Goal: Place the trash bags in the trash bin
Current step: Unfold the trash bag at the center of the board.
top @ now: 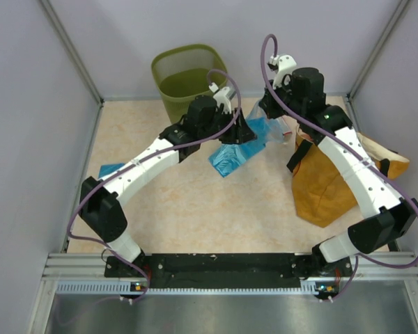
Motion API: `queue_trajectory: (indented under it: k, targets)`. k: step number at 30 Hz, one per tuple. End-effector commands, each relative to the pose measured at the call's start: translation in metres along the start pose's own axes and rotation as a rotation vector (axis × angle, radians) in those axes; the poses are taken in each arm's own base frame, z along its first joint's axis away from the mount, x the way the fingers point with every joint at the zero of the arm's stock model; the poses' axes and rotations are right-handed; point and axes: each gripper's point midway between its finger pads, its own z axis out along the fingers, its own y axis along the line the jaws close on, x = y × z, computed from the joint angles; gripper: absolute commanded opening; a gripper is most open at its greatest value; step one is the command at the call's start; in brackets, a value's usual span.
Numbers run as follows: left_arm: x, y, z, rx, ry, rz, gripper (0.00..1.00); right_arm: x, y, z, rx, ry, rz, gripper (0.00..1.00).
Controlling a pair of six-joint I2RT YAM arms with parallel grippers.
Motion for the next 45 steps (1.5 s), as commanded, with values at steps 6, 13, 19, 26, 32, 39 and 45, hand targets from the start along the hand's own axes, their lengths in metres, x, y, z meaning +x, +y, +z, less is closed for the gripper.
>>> queue_trajectory:
  k: [6, 13, 19, 26, 32, 39, 45]
  targets:
    - [-0.024, -0.008, 0.011, 0.022, -0.069, 0.011, 0.52, -0.021, 0.009, -0.013, -0.028, -0.081, 0.005, 0.0]
    - [-0.026, 0.0, 0.017, 0.0, -0.078, 0.031, 0.51, -0.019, 0.011, -0.015, -0.038, -0.074, 0.004, 0.0]
    - [-0.032, 0.001, 0.02, -0.003, -0.088, 0.045, 0.47, -0.015, 0.01, -0.015, -0.036, -0.065, 0.002, 0.0]
    - [-0.035, 0.008, 0.022, -0.019, -0.092, 0.055, 0.39, -0.014, 0.01, -0.019, -0.036, -0.067, -0.006, 0.0]
    - [-0.037, 0.017, 0.021, -0.037, -0.094, 0.066, 0.26, -0.011, 0.009, -0.023, -0.029, -0.06, -0.015, 0.0]
    - [-0.044, 0.033, 0.002, -0.097, -0.119, 0.186, 0.0, -0.002, -0.005, -0.03, 0.024, -0.045, -0.068, 0.0]
    - [-0.045, 0.038, -0.032, -0.112, -0.139, 0.384, 0.0, 0.003, -0.014, -0.039, 0.052, -0.038, -0.112, 0.0]
